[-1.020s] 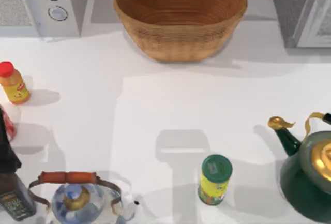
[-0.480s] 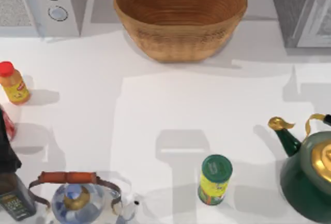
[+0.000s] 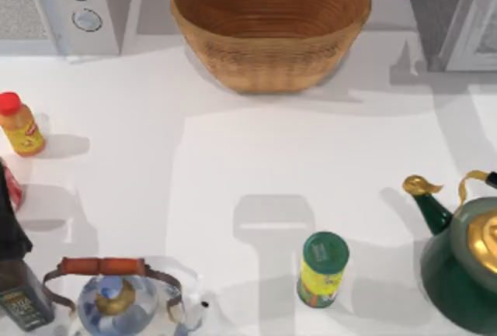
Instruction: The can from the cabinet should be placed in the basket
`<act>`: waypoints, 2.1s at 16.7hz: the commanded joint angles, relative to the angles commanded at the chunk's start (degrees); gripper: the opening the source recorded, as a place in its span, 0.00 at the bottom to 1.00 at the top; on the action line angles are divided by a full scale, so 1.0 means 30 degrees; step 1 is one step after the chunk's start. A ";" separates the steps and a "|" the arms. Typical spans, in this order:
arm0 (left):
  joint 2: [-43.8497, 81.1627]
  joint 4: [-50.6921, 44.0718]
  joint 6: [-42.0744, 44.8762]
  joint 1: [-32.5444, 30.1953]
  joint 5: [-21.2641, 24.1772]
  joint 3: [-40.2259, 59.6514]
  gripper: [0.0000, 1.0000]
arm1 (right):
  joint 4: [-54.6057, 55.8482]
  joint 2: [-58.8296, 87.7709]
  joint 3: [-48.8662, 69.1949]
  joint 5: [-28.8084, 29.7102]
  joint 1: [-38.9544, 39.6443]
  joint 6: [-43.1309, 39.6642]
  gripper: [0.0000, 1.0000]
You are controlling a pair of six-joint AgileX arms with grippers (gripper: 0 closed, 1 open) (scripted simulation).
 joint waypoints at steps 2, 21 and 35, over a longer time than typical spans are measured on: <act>0.0000 0.0000 0.0000 0.0000 0.0000 0.0000 1.00 | -0.0484 0.1522 0.1882 0.0201 0.0225 0.0001 1.00; 0.0000 0.0000 0.0000 0.0000 0.0000 0.0000 1.00 | 0.0135 0.9137 0.8782 -0.0833 -0.1074 0.0004 1.00; 0.0000 0.0000 0.0000 0.0000 0.0000 0.0000 1.00 | -0.0989 1.3279 1.4163 -0.1127 -0.1442 -0.0006 1.00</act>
